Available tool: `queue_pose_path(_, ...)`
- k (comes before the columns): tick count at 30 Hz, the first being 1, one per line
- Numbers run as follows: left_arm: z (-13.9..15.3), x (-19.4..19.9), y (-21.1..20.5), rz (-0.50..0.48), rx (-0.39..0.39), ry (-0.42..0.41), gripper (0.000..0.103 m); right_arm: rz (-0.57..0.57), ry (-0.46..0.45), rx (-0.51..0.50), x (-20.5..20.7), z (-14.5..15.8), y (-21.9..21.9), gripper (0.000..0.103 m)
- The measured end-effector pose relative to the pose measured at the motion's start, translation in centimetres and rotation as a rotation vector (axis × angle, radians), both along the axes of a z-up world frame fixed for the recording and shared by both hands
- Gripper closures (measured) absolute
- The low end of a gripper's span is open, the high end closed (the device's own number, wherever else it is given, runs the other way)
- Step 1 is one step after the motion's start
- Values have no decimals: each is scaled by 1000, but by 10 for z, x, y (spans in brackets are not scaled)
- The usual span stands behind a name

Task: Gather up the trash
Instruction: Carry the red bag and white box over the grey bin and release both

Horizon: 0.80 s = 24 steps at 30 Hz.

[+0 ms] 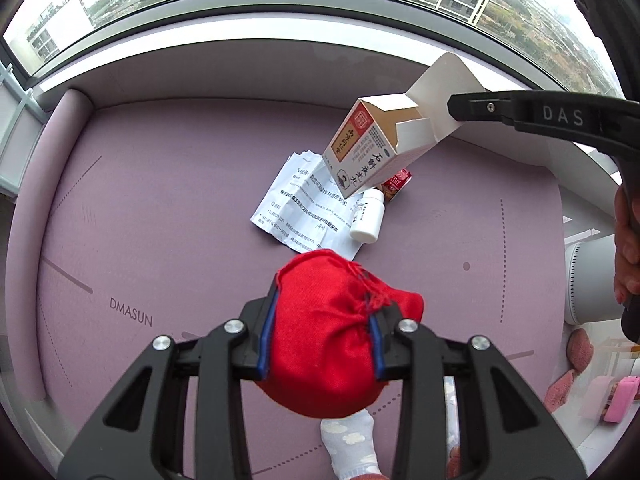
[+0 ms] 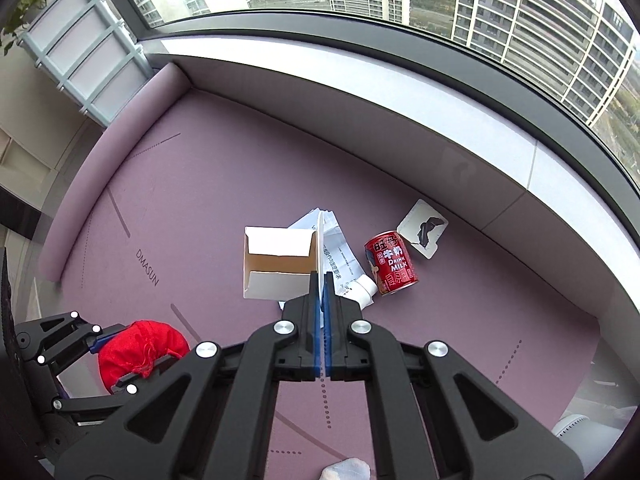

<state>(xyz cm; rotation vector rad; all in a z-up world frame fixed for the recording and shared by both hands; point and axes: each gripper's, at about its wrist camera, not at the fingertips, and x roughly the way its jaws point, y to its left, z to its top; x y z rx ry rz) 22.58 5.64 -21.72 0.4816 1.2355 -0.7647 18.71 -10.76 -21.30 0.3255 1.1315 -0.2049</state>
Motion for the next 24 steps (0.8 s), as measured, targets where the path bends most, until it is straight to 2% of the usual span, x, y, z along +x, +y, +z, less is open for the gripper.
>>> queue_pose_path(6, 67, -7, 1, -26, -9, -24, 67, -66, -18, -6, -31, 64, 10, 102)
queue_pose_path(13, 121, -28, -6, -88, -24, -46, 67, -142, -33, -20, -83, 123, 22, 102)
queue_pose_path(19, 148, -57, -32, -151, -42, -81, 67, -239, -53, -19, -139, 145, 14, 102)
queue_pose_path(24, 155, -99, -73, -211, -44, -101, 67, -319, -65, -10, -202, 155, -11, 102)
